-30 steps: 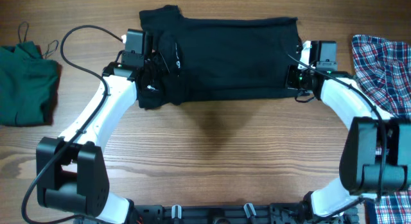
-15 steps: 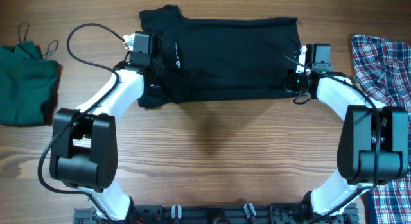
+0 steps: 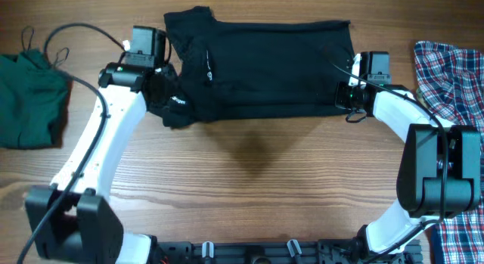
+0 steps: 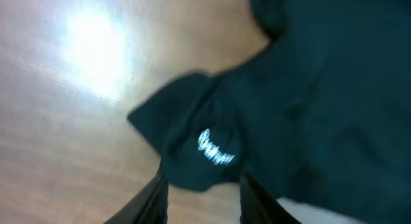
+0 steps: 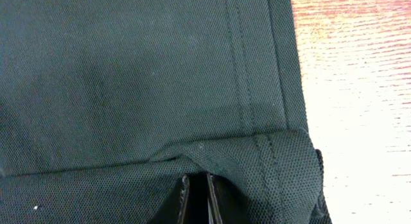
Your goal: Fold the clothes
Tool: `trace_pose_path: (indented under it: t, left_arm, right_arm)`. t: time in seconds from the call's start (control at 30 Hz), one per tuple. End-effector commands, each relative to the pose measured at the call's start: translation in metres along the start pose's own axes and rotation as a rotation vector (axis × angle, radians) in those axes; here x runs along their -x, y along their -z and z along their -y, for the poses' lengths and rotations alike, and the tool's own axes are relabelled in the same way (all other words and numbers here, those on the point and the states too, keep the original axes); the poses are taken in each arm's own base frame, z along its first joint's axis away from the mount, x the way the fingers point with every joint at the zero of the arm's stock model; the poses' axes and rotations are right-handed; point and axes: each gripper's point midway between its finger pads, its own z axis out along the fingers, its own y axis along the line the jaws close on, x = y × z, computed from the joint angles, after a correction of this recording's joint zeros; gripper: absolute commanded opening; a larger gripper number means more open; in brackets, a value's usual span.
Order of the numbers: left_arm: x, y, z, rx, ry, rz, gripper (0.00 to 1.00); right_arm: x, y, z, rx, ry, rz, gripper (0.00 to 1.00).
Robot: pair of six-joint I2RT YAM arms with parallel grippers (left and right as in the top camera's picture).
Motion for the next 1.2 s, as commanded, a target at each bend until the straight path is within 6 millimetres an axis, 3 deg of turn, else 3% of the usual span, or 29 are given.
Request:
trace_pose_path:
  t: [0.0, 0.13, 0.2, 0.4, 0.53, 0.6, 0.77, 0.87, 0.97, 1.07, 1.17]
  left_arm:
    - [-0.04, -0.024, 0.003, 0.032, -0.109, -0.167, 0.36]
    - [-0.069, -0.046, 0.016, 0.059, -0.292, -0.234, 0.24]
    - [-0.071, -0.056, 0.016, 0.097, -0.352, -0.227, 0.26]
    - [-0.084, -0.061, 0.056, -0.01, -0.537, -0.206, 0.28]
    - [-0.109, -0.059, 0.083, -0.093, -0.763, -0.235, 0.39]
    - [-0.11, -0.068, 0.081, -0.04, -0.789, -0.226, 0.45]
    - [-0.119, -0.096, 0.078, -0.009, -0.82, -0.262, 0.48]
    - [-0.11, -0.101, 0.075, 0.039, -0.825, -0.222, 0.48]
    - [-0.1, -0.103, 0.074, 0.07, -0.824, -0.18, 0.37]
    - [-0.096, -0.104, 0.077, 0.066, -0.82, -0.158, 0.18]
    - [-0.087, -0.105, 0.084, 0.06, -0.81, -0.109, 0.17]
  right_arm:
    - [-0.001, -0.004, 0.006, -0.028, -0.01, -0.006, 0.13]
    - [-0.001, -0.004, 0.006, -0.027, -0.01, -0.007, 0.16]
    - [-0.001, -0.004, 0.006, -0.027, -0.011, -0.007, 0.17]
    - [-0.001, -0.004, 0.006, -0.027, -0.011, -0.007, 0.18]
    - [-0.001, -0.004, 0.006, -0.027, -0.015, -0.007, 0.21]
    - [-0.001, -0.004, 0.006, -0.027, -0.015, -0.007, 0.21]
    - [-0.002, -0.004, 0.006, -0.027, -0.015, -0.01, 0.21]
    - [-0.002, -0.004, 0.006, -0.027, -0.015, -0.01, 0.22]
    - [-0.002, -0.004, 0.006, -0.027, -0.015, -0.01, 0.22]
    - [-0.002, -0.004, 0.006, -0.027, -0.015, -0.01, 0.22]
    - [-0.003, -0.004, 0.006, -0.028, -0.015, -0.014, 0.22]
